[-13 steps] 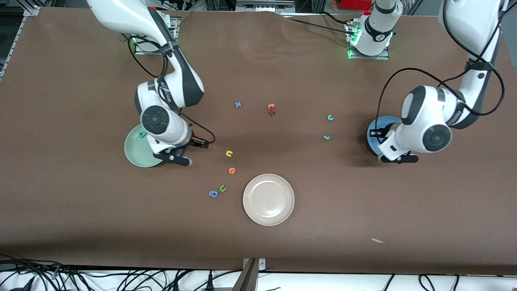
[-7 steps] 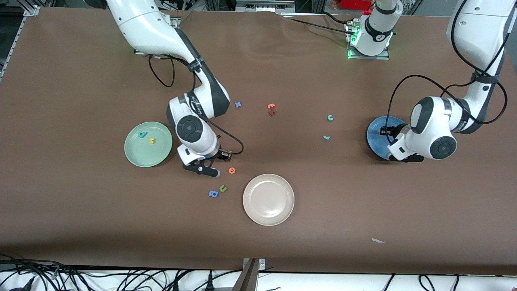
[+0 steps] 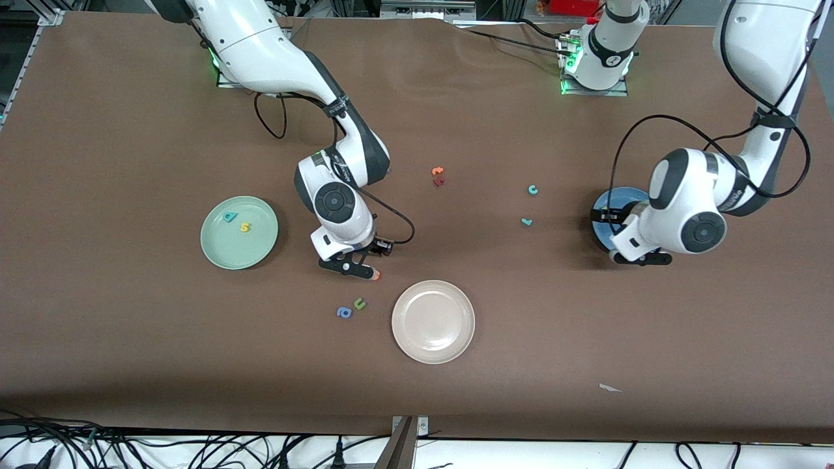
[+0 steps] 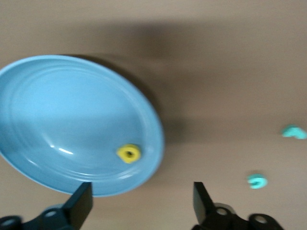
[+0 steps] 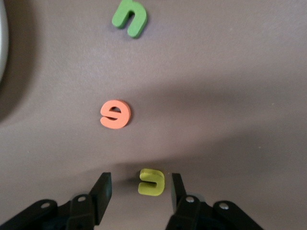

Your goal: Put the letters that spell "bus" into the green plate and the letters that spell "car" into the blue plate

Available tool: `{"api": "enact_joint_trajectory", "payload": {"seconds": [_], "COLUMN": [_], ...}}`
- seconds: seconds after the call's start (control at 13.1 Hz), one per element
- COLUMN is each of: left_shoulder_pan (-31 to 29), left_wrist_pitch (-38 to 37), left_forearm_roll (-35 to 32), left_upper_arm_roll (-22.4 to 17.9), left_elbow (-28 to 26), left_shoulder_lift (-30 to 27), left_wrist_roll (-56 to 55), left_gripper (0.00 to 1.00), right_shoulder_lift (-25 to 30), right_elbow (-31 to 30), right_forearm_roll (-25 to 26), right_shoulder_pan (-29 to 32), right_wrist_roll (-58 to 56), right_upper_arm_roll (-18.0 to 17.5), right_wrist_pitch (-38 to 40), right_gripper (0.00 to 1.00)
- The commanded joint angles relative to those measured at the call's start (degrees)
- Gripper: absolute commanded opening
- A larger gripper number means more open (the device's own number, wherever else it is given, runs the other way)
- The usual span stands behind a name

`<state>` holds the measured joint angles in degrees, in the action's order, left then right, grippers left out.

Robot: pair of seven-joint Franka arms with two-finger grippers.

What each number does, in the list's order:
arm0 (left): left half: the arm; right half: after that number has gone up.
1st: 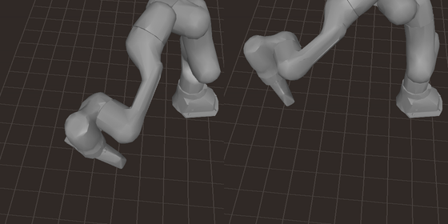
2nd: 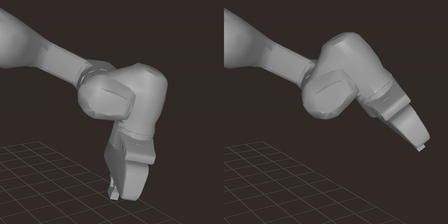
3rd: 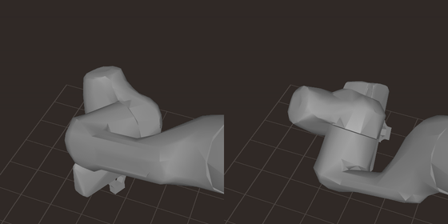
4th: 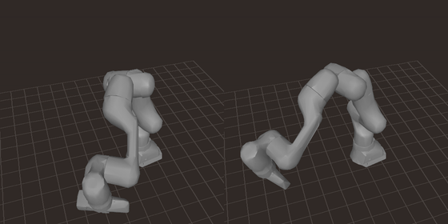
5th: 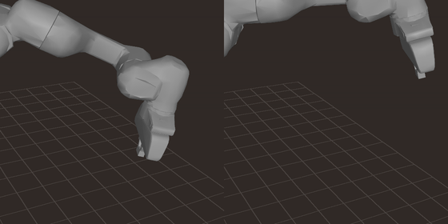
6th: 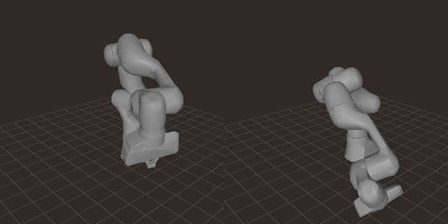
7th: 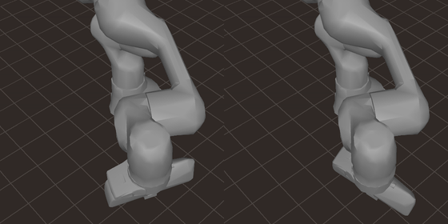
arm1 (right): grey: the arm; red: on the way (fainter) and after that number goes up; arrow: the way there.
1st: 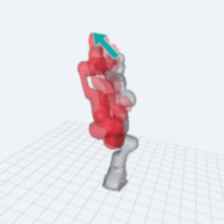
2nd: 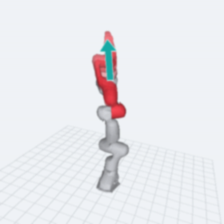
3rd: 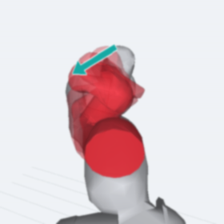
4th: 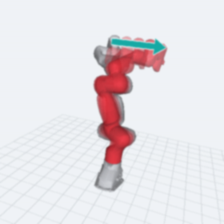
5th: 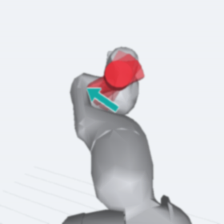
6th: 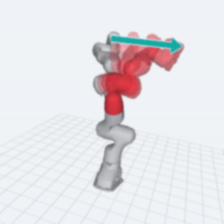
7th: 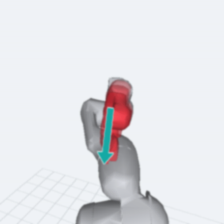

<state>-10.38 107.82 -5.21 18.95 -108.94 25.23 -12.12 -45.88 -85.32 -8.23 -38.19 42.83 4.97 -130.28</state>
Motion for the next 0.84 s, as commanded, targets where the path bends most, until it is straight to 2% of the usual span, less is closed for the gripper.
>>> {"api": "enact_joint_trajectory", "payload": {"seconds": [0.0, 0.15, 0.38, 0.53, 0.69, 0.76], "left_shoulder_pan": [0.27, 0.62, 4.13, 6.06, 7.56, 7.65], "left_wrist_pitch": [3.69, 9.05, 21.17, 25.41, 28.75, 30.68], "left_forearm_roll": [3.0, 3.45, 3.37, 3.28, 2.14, 1.18], "left_upper_arm_roll": [3.54, 6.36, 6.72, 6.63, 6.54, 6.54], "left_elbow": [-0.92, -2.49, -7.15, -8.04, -8.56, -9.79], "left_shoulder_lift": [-1.67, -0.45, 0.35, 1.66, 3.5, 3.77], "left_wrist_roll": [-7.97, -14.47, -22.92, -26.79, -29.79, -29.89], "left_gripper": [0.99, 0.96, 0.95, 0.93, 0.91, 0.9], "right_shoulder_lift": [-0.87, -0.96, -1.49, -1.58, -1.49, -1.4], "right_elbow": [0.6, 0.33, -0.11, -0.11, -0.11, -0.11], "right_forearm_roll": [-0.03, 0.06, 0.15, 0.15, 0.23, 0.32], "right_shoulder_pan": [-0.13, -0.04, -0.22, -0.22, -0.22, -0.13], "right_wrist_roll": [0.67, 0.67, 0.67, 0.67, 0.67, 0.33], "right_upper_arm_roll": [0.22, 0.31, 0.22, 0.31, 0.31, 0.31], "right_wrist_pitch": [-0.24, -0.24, -0.24, -0.24, -0.06, 0.03], "right_gripper": [0.58, 0.58, 0.53, 0.44, 0.24, 0.17]}}
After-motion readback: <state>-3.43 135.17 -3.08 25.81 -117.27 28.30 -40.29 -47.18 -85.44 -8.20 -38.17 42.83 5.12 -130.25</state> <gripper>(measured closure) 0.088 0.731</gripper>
